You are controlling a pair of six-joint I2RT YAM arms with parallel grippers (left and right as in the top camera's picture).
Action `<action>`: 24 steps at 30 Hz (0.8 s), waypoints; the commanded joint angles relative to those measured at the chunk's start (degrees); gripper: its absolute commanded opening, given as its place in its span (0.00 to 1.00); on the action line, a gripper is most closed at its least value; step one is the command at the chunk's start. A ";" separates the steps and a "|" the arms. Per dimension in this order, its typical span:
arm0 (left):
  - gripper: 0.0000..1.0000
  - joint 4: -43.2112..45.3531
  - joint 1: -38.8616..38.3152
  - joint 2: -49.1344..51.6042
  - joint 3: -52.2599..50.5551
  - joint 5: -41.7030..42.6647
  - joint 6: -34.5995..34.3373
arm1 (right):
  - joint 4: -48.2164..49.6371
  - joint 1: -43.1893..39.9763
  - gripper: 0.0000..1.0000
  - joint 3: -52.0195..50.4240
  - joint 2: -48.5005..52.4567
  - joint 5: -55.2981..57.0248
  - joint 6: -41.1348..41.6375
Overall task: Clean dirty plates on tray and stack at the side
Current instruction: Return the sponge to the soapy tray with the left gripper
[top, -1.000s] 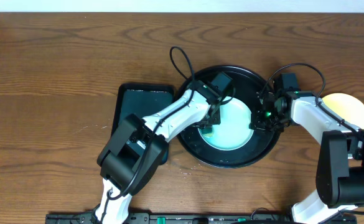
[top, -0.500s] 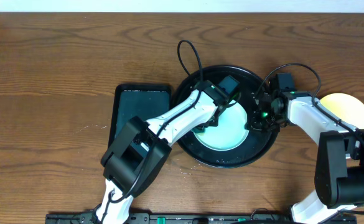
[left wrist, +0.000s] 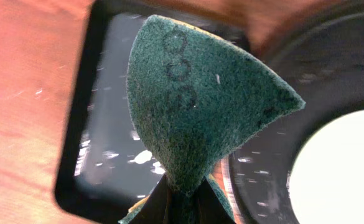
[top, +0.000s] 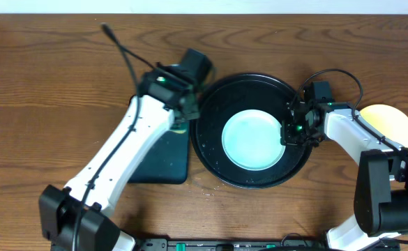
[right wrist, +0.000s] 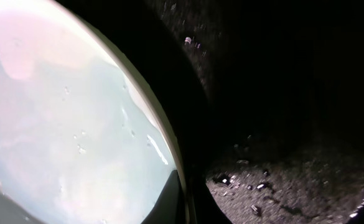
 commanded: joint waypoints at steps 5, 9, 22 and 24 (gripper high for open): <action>0.08 10.75 7.98 0.83 -17.92 12.68 7.06 | 0.59 -0.74 0.01 -0.11 -1.25 2.62 -1.84; 0.09 15.82 11.19 0.83 -22.71 20.06 9.90 | 0.48 -0.68 0.01 -0.11 -1.25 1.55 -4.55; 0.70 11.93 13.09 -11.63 -20.70 20.06 11.34 | 3.85 0.66 0.01 -0.11 -1.25 1.53 -4.28; 0.74 11.56 13.09 -15.04 -20.70 20.04 11.32 | 3.23 1.03 0.01 -0.11 -1.68 1.75 -4.31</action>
